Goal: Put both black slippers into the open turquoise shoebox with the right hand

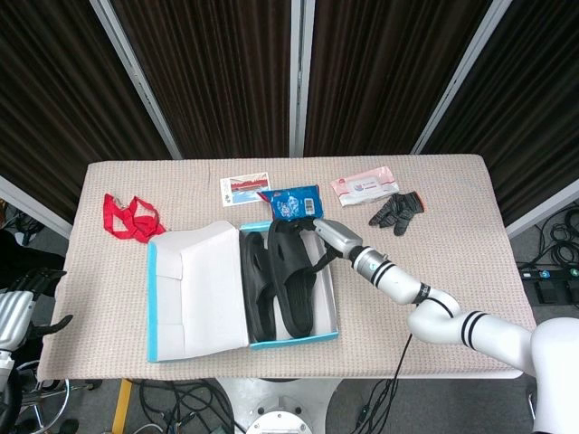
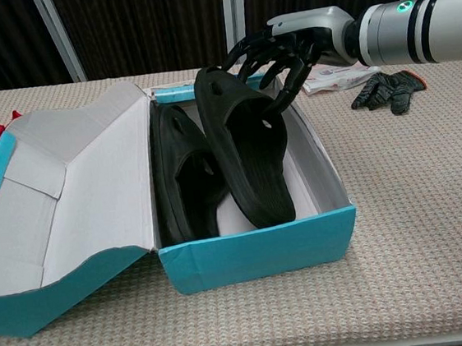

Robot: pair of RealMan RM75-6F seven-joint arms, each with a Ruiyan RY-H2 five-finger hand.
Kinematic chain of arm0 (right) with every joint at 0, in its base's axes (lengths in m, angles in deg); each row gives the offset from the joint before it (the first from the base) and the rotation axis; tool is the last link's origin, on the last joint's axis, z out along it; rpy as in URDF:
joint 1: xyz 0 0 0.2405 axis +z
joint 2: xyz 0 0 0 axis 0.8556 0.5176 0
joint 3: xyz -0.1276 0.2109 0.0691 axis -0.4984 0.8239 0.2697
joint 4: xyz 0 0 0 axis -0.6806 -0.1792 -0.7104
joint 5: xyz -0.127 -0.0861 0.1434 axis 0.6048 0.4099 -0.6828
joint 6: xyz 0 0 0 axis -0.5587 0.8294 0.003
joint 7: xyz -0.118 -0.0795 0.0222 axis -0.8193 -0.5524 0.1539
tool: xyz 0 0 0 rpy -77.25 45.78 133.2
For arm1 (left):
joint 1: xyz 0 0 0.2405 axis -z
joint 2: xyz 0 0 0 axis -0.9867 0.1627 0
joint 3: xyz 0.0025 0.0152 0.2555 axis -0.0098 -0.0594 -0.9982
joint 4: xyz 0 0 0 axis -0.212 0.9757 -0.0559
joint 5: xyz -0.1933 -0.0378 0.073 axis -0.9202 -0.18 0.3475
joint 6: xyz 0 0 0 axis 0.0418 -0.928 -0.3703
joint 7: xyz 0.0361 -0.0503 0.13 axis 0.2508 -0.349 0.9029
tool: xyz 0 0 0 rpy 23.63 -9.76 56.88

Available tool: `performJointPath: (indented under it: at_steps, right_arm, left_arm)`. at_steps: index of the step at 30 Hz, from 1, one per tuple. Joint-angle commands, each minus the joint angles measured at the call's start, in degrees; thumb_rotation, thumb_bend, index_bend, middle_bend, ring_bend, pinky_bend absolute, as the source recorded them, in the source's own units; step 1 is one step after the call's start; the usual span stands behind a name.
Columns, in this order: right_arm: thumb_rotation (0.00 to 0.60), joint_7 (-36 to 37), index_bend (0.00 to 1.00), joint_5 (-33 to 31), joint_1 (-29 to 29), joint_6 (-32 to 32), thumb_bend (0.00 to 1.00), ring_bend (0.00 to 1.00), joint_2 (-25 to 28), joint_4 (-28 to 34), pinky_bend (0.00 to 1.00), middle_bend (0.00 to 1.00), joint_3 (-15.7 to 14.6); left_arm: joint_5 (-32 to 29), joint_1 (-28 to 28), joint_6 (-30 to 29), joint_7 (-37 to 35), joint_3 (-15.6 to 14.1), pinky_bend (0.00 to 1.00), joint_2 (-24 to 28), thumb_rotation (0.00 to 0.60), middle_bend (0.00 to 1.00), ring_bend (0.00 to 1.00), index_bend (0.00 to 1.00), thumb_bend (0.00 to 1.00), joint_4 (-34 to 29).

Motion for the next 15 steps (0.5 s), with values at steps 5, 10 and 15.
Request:
performJointPath:
  at_steps: [5,10,15]
  right_arm:
    - [0.600,-0.5,0.04,-0.6,0.6,2.0,0.00,0.00,0.9,0.8,0.15,0.18,-0.5]
    - [0.600,-1.3,0.00,-0.8,0.7,2.0,0.00,0.00,1.1,1.2,0.12,0.12,-0.5]
    - [0.600,-4.3,0.00,-0.8,0.4,0.5,0.00,0.00,2.7,3.2,0.11,0.05,-0.4]
  left_arm:
    - [-0.1,-0.1,0.2,0.1,-0.1,0.20,0.0,0.600,0.23,0.13,0.23,0.17,-0.1]
    - [-0.2,0.0,0.3,-0.2,0.0,0.20,0.0,0.600,0.23,0.13,0.24,0.17,0.0]
    - [-0.1,0.0,0.3,-0.6,-0.1,0.20,0.1,0.600,0.23,0.13,0.24,0.17,-0.1]
